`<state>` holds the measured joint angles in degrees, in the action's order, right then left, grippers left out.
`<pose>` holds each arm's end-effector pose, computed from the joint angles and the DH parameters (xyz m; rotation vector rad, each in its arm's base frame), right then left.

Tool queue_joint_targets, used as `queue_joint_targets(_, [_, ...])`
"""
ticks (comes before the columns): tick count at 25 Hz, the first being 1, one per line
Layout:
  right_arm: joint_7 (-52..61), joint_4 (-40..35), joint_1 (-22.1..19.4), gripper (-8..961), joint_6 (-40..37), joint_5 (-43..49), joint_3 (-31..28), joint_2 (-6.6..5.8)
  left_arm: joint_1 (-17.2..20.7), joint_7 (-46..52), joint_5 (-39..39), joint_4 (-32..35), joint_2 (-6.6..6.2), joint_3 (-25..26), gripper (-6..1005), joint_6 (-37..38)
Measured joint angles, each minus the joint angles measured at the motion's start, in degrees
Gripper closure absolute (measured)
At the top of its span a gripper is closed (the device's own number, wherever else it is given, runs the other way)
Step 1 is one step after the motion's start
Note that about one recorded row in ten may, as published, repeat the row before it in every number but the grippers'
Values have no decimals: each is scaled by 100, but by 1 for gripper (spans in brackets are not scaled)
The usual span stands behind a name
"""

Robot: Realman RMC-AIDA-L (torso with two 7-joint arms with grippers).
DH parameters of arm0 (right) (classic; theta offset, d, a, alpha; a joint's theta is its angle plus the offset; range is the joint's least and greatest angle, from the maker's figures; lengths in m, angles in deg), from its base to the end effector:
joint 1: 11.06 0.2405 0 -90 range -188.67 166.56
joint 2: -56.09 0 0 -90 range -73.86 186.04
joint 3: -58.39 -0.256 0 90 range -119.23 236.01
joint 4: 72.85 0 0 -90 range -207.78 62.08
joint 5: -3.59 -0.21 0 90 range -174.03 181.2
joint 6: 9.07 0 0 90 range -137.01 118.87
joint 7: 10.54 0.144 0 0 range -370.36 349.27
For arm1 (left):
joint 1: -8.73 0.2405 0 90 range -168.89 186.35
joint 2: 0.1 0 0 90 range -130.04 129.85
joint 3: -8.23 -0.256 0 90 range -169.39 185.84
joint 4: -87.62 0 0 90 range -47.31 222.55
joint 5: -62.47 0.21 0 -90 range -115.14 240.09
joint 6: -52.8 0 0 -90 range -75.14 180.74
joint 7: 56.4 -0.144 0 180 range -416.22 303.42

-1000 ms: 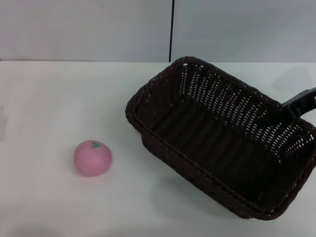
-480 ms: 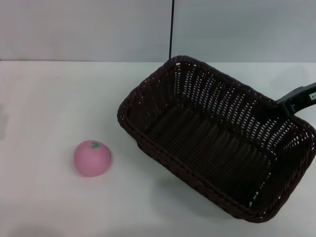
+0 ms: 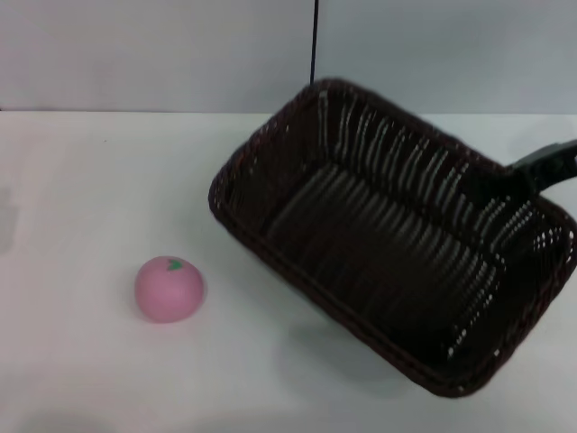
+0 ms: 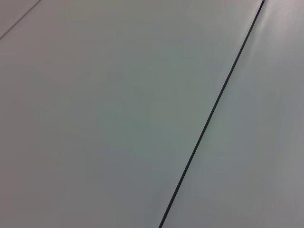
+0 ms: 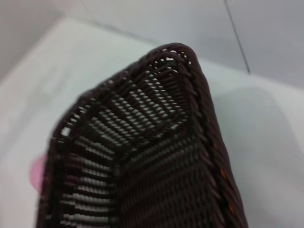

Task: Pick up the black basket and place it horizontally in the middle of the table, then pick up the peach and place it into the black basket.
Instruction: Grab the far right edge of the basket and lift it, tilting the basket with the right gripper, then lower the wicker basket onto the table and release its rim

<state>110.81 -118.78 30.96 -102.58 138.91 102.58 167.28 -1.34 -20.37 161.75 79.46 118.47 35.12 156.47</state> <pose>0.2376 0.3805 0.0543 -2.7205 1.2101 0.1031 -0.3535 0.2096 0.0541 -1.1076 -0.5764 -1.2868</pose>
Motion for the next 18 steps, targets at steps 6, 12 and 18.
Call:
queue_joint_targets(6, [-80, -200, -282, 785, -161, -875, -259, -194, -7, 0, -1, 1, 0, -4, 214, 3])
queue_joint_targets(12, [-452, -406, -503, 768, -394, -1696, -321, -331, -38, 0, 2, -1, 0, 0, 214, 4])
queue_joint_targets(18, [-1224, -455, -268, 750, -777, -1681, -248, -600, -51, 0, 12, -1, 0, -24, 213, 4])
